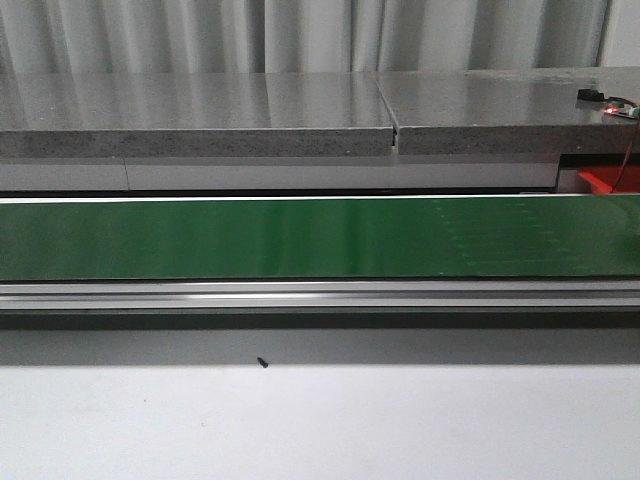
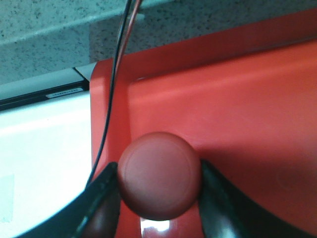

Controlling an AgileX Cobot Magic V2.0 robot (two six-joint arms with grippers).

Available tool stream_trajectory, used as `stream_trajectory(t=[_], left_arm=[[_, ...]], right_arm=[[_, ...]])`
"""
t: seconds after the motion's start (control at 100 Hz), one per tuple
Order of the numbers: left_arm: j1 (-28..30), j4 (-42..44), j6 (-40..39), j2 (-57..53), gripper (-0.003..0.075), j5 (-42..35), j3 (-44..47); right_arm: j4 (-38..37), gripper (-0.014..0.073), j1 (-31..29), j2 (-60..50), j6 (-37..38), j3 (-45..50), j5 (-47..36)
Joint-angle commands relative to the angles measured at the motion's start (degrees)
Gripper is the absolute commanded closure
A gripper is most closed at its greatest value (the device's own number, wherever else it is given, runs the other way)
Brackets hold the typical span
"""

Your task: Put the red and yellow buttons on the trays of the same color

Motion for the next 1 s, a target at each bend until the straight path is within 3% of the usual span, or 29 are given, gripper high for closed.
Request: stream_trajectory(t=[0.0, 0.26, 0.38, 0.84, 0.91, 0.99], left_arm=[[-0.5, -0.8, -0.4, 0.7, 0.0739, -4.1, -1.5], [-0.5, -0.8, -0.4, 0.7, 0.0739, -4.1, -1.5], [-0.5, -0.8, -0.4, 0.7, 0.0739, -4.1, -1.5], [-0.5, -0.8, -0.4, 0.7, 0.0739, -4.1, -1.5], [-0.5, -0.8, -0.4, 0.7, 0.0739, -4.1, -1.5], [-0.5, -0.8, -0.4, 0.7, 0.0739, -4.1, -1.5]], right_arm=[[1.4, 0.0446, -0.4, -3.0, -0.3, -1.9, -1.2], [1.4, 0.0123, -0.4, -3.0, -0.4, -1.9, -1.0], [1.4, 0.0053, -0.4, -3.0, -0.4, -1.9, -1.3], [1.0, 0.0064, -0.1, -9.0, -5.4, -1.9, 4.1], [1.0, 0.0130, 0.2, -10.5, -5.4, -1.9, 4.7], [1.0, 0.0285, 0.8, -12.1, -5.4, -1.8, 6.0]])
